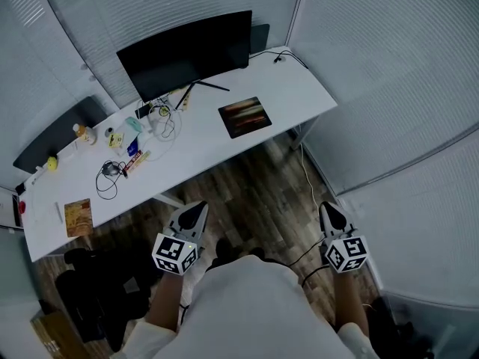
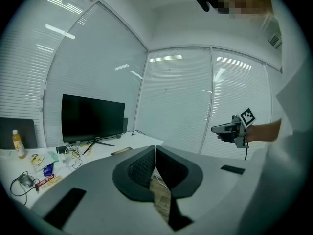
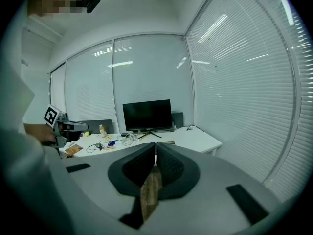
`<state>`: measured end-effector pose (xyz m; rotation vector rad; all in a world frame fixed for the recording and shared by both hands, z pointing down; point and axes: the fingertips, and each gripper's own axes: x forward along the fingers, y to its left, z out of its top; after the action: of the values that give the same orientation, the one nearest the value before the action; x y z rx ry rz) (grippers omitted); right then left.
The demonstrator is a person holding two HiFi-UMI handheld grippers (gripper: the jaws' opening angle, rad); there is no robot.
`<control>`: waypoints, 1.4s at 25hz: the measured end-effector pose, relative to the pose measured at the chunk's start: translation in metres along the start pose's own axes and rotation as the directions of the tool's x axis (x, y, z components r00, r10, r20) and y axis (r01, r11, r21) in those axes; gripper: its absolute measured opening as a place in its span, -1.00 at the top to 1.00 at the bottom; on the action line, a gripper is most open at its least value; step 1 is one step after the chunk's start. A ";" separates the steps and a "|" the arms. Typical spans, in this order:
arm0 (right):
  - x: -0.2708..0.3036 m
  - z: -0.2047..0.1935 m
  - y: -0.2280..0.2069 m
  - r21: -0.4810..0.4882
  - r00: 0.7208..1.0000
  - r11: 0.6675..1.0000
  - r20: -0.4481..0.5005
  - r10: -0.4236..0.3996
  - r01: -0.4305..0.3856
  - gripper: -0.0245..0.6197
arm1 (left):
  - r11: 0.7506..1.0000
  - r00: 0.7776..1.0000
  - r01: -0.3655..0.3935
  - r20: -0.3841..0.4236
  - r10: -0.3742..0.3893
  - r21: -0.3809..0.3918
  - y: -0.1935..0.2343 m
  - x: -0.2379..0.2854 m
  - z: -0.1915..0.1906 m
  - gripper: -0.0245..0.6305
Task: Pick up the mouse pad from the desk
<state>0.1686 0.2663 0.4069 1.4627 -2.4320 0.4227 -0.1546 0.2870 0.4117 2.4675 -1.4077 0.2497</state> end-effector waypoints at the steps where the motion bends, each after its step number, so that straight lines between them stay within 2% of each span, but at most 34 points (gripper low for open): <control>1: 0.001 0.000 0.002 0.000 1.000 1.000 0.000 -0.003 0.003 0.81 | 1.000 1.000 0.003 -0.002 -0.003 0.001 0.002 0.000 0.000 0.87; 15: 0.013 0.000 0.029 0.009 0.997 0.997 0.007 -0.081 0.081 0.80 | 0.997 0.997 0.070 -0.014 -0.070 0.017 0.032 -0.010 -0.009 0.87; 20: 0.021 -0.001 0.047 0.039 0.995 0.995 0.021 -0.093 0.092 0.80 | 0.996 0.996 0.088 -0.022 -0.088 0.013 0.047 -0.015 -0.016 0.87; 26: 0.030 -0.004 0.064 0.033 0.995 0.995 0.010 -0.095 0.095 0.80 | 0.995 0.995 0.098 -0.021 -0.098 0.002 0.059 -0.017 -0.019 0.87; 35: 0.048 -0.004 0.060 0.018 0.997 0.997 -0.019 -0.079 0.079 0.80 | 0.995 0.995 0.098 -0.030 -0.098 -0.016 0.070 -0.004 -0.020 0.87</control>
<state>0.0937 0.2559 0.4221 1.5503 -2.3532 0.4401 -0.2170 0.2630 0.4414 2.5010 -1.2676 0.2543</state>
